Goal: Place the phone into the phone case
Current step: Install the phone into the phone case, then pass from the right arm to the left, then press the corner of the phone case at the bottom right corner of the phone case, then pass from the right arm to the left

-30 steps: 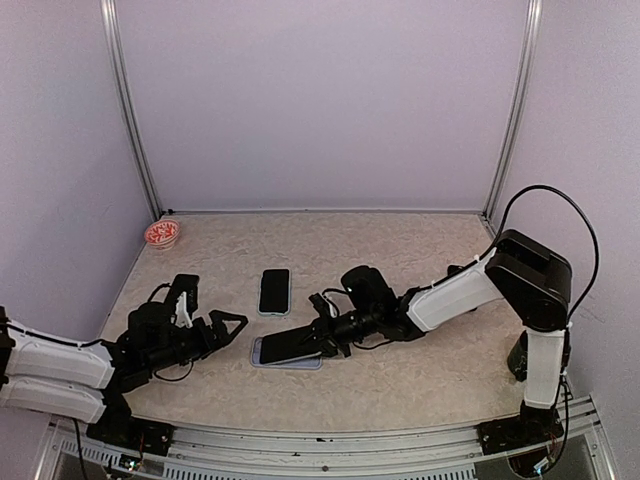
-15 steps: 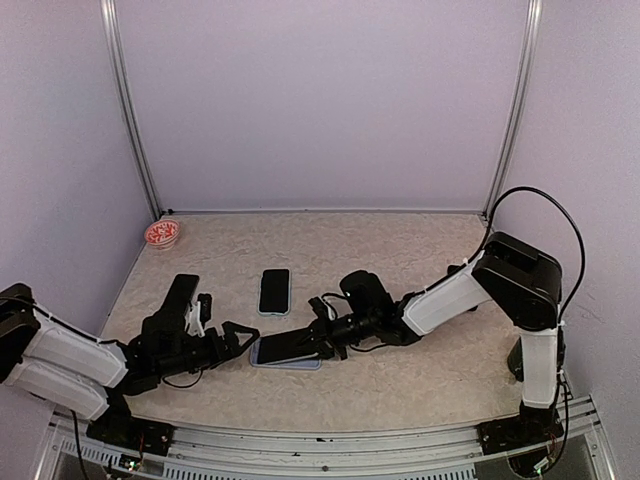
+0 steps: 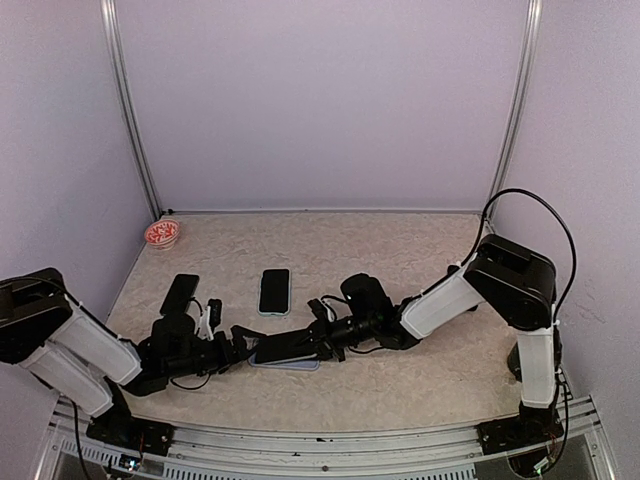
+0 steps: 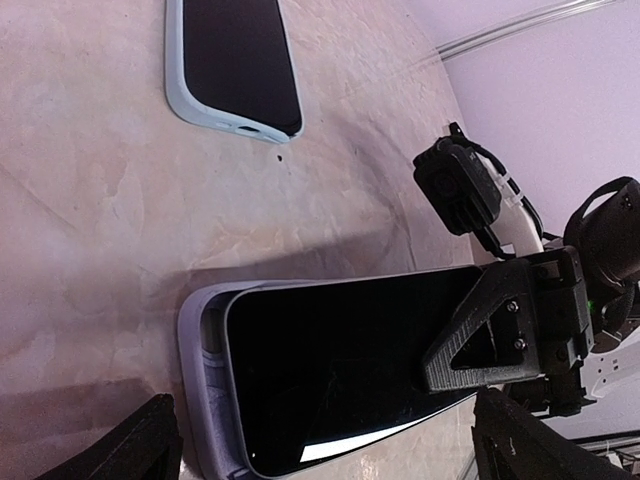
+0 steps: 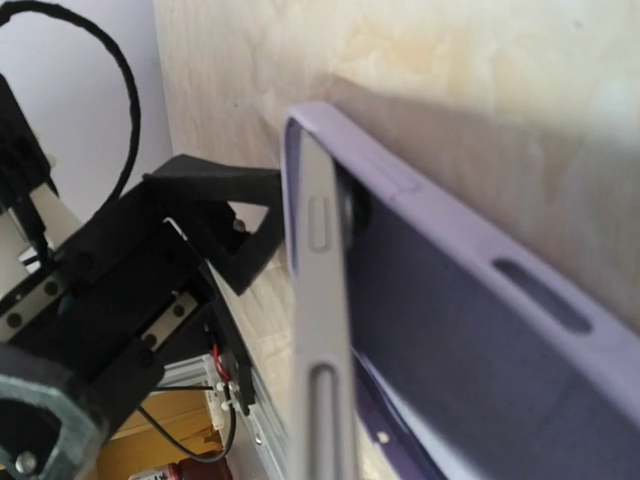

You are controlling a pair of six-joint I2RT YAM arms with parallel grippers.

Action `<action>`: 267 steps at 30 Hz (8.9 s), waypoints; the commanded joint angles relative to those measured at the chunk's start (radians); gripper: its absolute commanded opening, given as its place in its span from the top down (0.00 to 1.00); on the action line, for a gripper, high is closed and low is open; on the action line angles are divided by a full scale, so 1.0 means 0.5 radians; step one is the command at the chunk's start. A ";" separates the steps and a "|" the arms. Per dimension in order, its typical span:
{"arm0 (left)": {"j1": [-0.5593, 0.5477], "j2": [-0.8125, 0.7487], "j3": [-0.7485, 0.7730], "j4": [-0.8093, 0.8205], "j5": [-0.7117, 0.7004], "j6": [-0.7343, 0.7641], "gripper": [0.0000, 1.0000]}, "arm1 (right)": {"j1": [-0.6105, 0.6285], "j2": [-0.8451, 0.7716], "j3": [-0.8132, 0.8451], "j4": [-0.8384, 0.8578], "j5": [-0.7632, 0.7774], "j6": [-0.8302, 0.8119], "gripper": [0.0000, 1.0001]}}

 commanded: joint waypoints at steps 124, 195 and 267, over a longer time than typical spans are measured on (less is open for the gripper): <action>-0.087 -0.168 0.295 0.114 0.598 0.105 1.00 | -0.105 -0.089 -0.287 0.855 -0.510 -0.453 0.65; -0.169 -0.531 0.505 0.170 1.122 0.490 1.00 | -0.174 -1.192 -0.623 0.344 -0.810 -1.424 0.13; -0.173 -0.180 0.574 0.335 1.109 0.449 0.56 | -0.271 -1.367 -0.526 -0.050 -0.326 -1.336 1.00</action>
